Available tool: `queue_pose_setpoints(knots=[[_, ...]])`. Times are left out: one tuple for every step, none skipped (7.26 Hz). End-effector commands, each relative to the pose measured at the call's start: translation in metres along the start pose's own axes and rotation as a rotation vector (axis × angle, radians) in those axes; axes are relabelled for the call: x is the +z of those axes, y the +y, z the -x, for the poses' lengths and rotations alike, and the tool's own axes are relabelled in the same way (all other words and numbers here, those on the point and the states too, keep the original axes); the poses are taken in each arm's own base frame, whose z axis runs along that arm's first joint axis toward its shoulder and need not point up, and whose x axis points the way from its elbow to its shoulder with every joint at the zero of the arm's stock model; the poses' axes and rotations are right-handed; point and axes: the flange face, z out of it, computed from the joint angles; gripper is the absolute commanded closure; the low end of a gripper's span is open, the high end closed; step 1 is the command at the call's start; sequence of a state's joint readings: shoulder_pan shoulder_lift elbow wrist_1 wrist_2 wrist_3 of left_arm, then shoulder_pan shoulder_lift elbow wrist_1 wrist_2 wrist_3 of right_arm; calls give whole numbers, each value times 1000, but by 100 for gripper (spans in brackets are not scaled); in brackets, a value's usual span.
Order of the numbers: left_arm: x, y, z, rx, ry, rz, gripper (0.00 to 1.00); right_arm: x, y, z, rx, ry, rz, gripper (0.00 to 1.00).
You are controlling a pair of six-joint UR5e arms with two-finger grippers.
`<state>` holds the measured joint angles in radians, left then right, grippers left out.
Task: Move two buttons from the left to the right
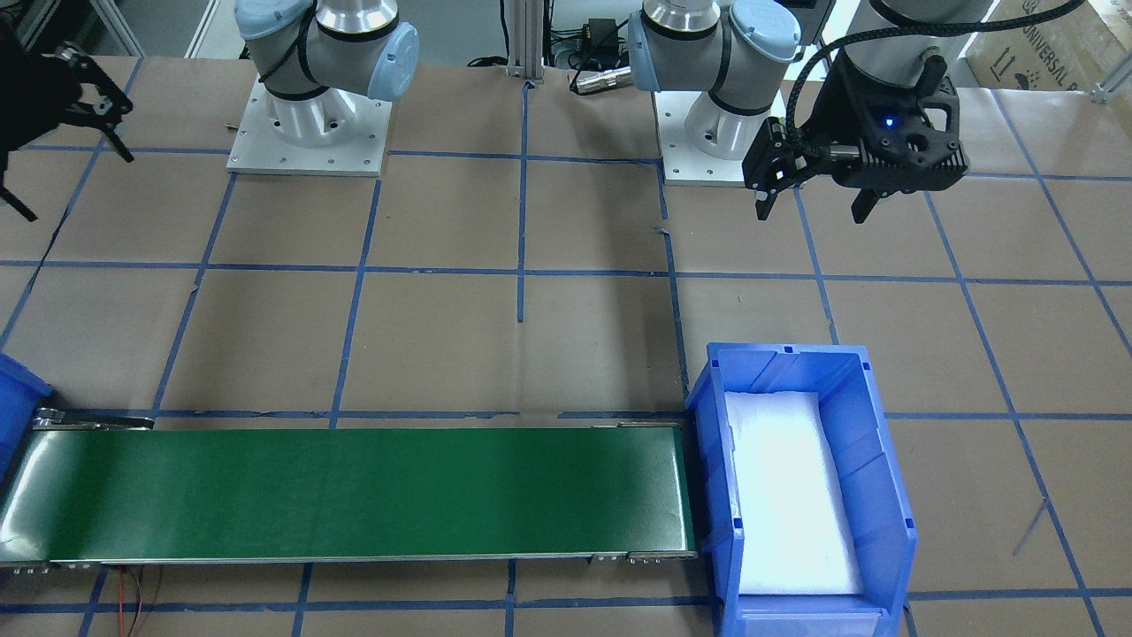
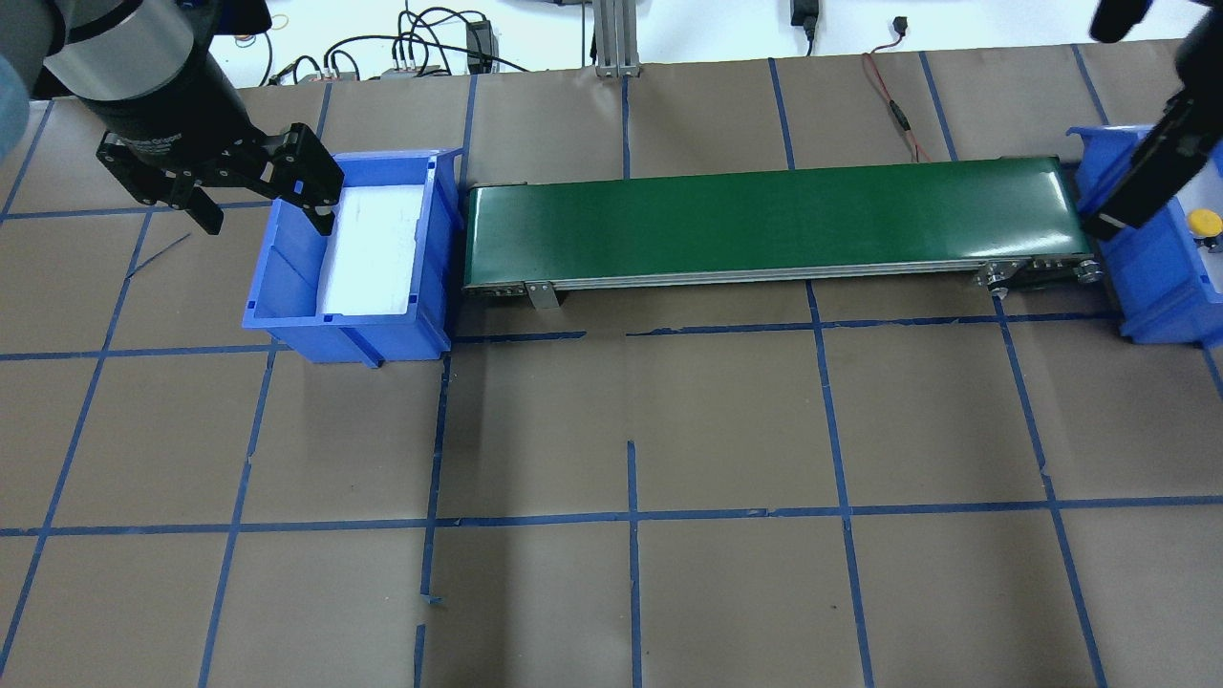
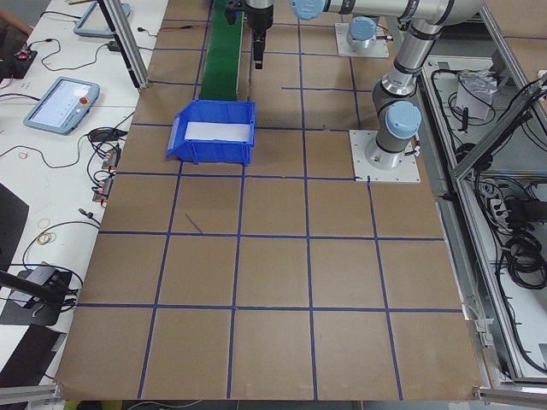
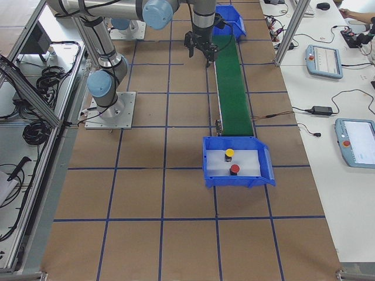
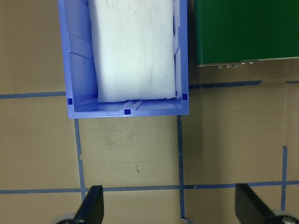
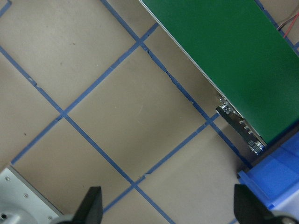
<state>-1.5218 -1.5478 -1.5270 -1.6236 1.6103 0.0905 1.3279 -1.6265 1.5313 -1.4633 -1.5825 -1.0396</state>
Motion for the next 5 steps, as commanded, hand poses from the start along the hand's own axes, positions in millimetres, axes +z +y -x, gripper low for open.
queue_pose_setpoints(knots=[[0,0,0,0,1,0,0,16,-79,64,254,22,-16,0],[0,0,0,0,0,0,0,28,-115,80,365,30,-52,0],[0,0,0,0,1,-1,0,32,-128,84,486,42,-72,0],[0,0,0,0,1,-1,0,27,-129,83,536,44,-84,0],[0,0,0,0,1,-1,0,16,-131,82,662,43,-102,0]])
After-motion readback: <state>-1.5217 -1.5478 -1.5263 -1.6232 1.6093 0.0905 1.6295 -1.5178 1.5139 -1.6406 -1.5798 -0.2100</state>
